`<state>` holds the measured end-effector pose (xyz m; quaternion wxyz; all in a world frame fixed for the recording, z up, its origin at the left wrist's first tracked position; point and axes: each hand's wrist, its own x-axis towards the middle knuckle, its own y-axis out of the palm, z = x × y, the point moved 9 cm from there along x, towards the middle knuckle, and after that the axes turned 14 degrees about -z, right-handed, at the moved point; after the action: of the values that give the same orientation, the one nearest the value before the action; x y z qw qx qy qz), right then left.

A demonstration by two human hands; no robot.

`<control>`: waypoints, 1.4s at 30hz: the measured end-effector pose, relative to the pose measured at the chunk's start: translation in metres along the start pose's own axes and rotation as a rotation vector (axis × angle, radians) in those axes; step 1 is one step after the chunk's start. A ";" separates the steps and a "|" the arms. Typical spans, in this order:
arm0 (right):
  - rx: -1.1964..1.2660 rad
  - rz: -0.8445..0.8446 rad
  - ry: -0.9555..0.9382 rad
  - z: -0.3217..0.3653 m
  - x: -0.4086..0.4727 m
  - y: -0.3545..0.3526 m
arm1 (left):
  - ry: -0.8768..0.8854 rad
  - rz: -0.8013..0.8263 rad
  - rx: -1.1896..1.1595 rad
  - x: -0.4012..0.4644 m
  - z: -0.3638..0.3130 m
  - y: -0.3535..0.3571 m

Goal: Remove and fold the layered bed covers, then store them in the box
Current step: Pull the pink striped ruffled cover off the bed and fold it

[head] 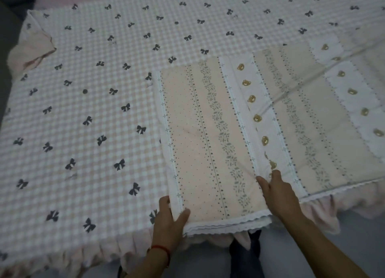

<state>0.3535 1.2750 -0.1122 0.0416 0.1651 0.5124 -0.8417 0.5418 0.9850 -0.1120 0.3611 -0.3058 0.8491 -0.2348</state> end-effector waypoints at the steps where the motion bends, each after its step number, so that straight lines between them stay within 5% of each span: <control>1: -0.100 -0.017 -0.015 -0.001 0.000 0.000 | 0.014 0.012 0.000 0.000 0.002 -0.001; 6: -0.309 -0.207 -0.210 0.024 -0.008 -0.026 | 0.004 0.347 0.245 -0.020 0.000 0.012; 11: -0.390 -0.209 -0.569 0.108 0.020 -0.007 | -0.013 0.792 1.013 0.009 -0.039 -0.004; 13: -0.360 -0.198 -0.705 0.134 0.043 0.011 | 0.031 0.642 0.981 0.056 -0.074 -0.009; 16: -0.340 -0.155 -0.753 0.133 0.082 0.033 | 0.060 0.102 0.512 0.130 -0.131 -0.016; 19: -0.333 -0.170 -0.776 0.119 0.095 0.045 | -0.141 -0.085 0.279 0.172 -0.129 -0.011; 22: -0.328 -0.235 -0.815 0.120 0.096 0.048 | -0.235 -0.123 0.187 0.186 -0.112 -0.007; 38: -0.188 -0.345 -0.908 0.123 0.107 0.061 | -0.047 -0.050 0.013 0.193 -0.104 -0.007; 42: -0.164 -0.360 -0.912 0.118 0.108 0.060 | -0.105 0.031 -0.256 0.175 -0.114 0.009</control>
<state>0.2384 1.1539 -0.1476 0.1284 -0.3148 0.5271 -0.7788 0.3554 0.8911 -0.1279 0.3666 -0.3481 0.8567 -0.1025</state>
